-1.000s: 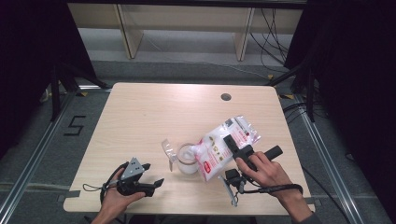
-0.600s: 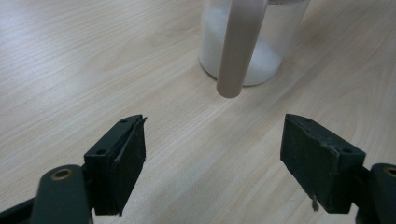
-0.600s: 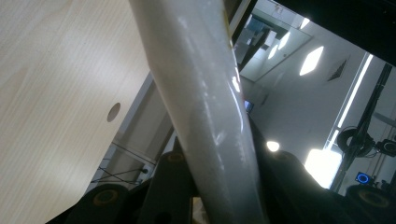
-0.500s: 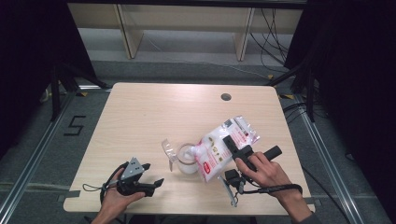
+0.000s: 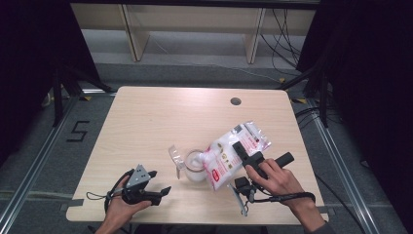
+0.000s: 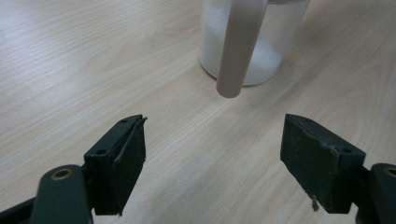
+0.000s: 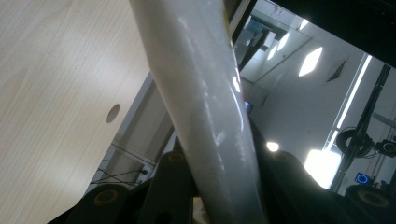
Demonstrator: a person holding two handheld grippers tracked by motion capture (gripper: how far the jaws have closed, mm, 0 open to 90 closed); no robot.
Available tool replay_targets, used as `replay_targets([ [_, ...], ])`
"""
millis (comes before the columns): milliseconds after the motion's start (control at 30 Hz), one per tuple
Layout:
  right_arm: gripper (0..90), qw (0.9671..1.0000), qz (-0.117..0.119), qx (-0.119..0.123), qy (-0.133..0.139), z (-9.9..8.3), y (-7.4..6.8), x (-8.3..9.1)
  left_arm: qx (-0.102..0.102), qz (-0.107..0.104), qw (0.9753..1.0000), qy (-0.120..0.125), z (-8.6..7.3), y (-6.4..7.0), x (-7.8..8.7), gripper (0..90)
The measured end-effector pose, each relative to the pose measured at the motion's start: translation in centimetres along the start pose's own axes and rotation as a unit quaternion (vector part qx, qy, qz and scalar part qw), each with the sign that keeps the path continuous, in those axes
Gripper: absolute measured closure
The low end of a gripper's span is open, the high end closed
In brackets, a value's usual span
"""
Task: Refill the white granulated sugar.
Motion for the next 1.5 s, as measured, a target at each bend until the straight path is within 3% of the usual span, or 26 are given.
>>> replay_targets([
  [167,79.3,1.0,-0.002,-0.004,0.003,0.0,-0.2,-0.1,-0.002,0.0,1.0,-0.001,0.0,0.0,0.0,22.0],
  [200,79.3,0.9999,-0.001,0.013,0.006,-0.1,-0.1,-0.1,-0.002,-0.001,1.0,-0.001,0.0,0.0,0.0,22.0],
  [233,79.3,0.9999,-0.005,0.015,0.006,-0.1,0.0,-0.2,-0.001,-0.001,1.0,-0.001,0.0,0.0,0.0,22.0],
  [333,79.3,0.9999,-0.003,0.012,0.006,-0.2,-0.1,-0.1,-0.004,-0.002,1.0,-0.001,0.0,0.0,-0.1,22.0],
  [367,79.4,1.0,-0.004,-0.001,0.004,-0.2,-0.2,-0.1,-0.004,-0.002,1.0,-0.001,0.0,0.0,-0.1,22.0],
  [500,79.4,0.9999,-0.007,0.011,0.005,-0.3,0.1,-0.1,-0.004,-0.002,1.0,-0.001,0.0,0.0,-0.1,22.0],
  [933,79.8,0.9998,-0.007,-0.006,0.018,-0.1,-0.4,0.0,-0.003,-0.002,1.0,-0.002,0.0,-0.1,0.0,22.0],
  [1100,79.9,0.9995,0.002,-0.024,0.019,-0.5,-0.9,0.0,0.0,-0.002,1.0,0.001,0.0,0.0,0.0,22.0],
  [1233,79.9,0.9977,0.013,-0.064,0.016,-0.8,-1.7,0.2,-0.002,-0.002,1.0,-0.001,0.0,-0.1,0.0,22.1],
  [1300,79.9,0.9949,0.01,-0.098,0.021,-0.6,-1.7,0.2,-0.002,-0.002,1.0,-0.001,0.0,0.0,0.0,22.0],
  [1333,80.0,0.9956,0.004,-0.085,0.04,-0.3,-1.4,-0.1,-0.002,-0.001,1.0,0.0,0.0,0.0,0.0,22.0],
  [1367,80.0,0.9947,0.003,-0.096,0.038,-0.4,-1.5,0.0,-0.002,-0.001,1.0,0.0,0.0,0.0,0.0,22.0],
  [1400,80.0,0.9914,0.02,-0.126,0.029,-0.5,-2.2,0.1,-0.003,-0.002,1.0,-0.001,0.0,0.0,0.0,22.1],
  [1433,80.1,0.9902,0.021,-0.134,0.034,-0.4,-2.3,0.0,-0.004,-0.002,1.0,-0.002,0.0,-0.1,0.0,22.0],
  [1467,80.1,0.991,0.007,-0.119,0.061,-0.3,-1.8,-0.5,-0.001,-0.003,1.0,0.001,0.0,0.0,0.0,22.0],
  [1500,80.1,0.991,0.007,-0.119,0.061,-0.3,-1.8,-0.5,0.0,-0.002,1.0,0.001,0.0,0.0,0.0,22.0],
])
Point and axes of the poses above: each handheld gripper's, and its own axes: x roughly backward along the jaws, z roughly out of its top, y roughly to its right, the point moved 10 cm from there along -x, roughly forward along the jaws, and after that the axes turned 8 degrees about x, right-handed, at the moved point
